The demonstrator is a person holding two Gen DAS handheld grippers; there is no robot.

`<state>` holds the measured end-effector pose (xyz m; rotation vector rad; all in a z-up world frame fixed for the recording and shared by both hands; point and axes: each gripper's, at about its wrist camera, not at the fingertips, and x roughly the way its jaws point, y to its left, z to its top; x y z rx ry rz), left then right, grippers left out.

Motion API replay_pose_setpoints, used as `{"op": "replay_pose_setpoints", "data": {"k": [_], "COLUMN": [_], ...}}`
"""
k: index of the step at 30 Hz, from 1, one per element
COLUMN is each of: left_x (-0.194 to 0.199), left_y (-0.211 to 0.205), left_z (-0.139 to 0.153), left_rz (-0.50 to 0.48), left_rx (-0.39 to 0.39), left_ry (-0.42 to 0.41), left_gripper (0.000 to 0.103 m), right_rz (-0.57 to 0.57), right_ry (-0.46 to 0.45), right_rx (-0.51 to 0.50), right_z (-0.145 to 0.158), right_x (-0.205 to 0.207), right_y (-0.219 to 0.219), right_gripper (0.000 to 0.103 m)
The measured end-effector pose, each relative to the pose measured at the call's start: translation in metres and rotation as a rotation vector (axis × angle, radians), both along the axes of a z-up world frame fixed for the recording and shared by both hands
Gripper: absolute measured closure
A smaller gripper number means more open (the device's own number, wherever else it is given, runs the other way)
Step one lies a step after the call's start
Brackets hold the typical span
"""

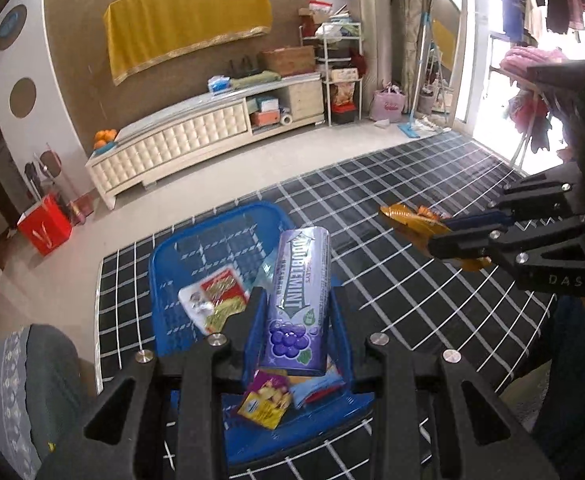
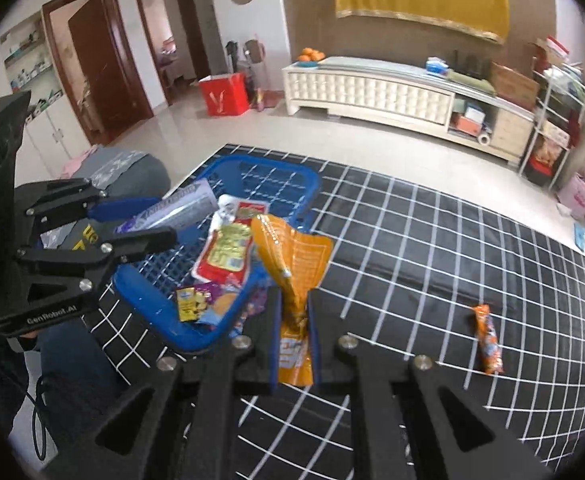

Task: Organize snacks
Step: 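Carry both packs over the basket and open the left gripper to drop the gum pack, then lower the orange pouch into the basket and open the right gripper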

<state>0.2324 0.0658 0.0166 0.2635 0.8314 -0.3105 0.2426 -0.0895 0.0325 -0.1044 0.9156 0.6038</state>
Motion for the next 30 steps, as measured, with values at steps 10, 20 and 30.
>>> {"op": "replay_pose_setpoints", "data": {"k": [10,20,30], "left_x": [0.013,0.026,0.031], "left_y": [0.006,-0.003,0.001], "left_z": [-0.055,-0.085,-0.080], "left_rz": [0.027,0.043,0.056], "left_rx": [0.026,0.043,-0.021], "left_ry": [0.127,0.198,0.222], "left_gripper": [0.073,0.073,0.074], "right_rz": [0.027,0.016,0.012], "right_ry": [0.035,0.066,0.077], "right_rx": [-0.042,-0.064,-0.056], "right_z": [-0.018,-0.033,-0.039], "right_x": [0.007,0.014,0.014], "right_y": [0.025,0.018,0.014], "right_gripper": [0.088,0.088,0.088]}}
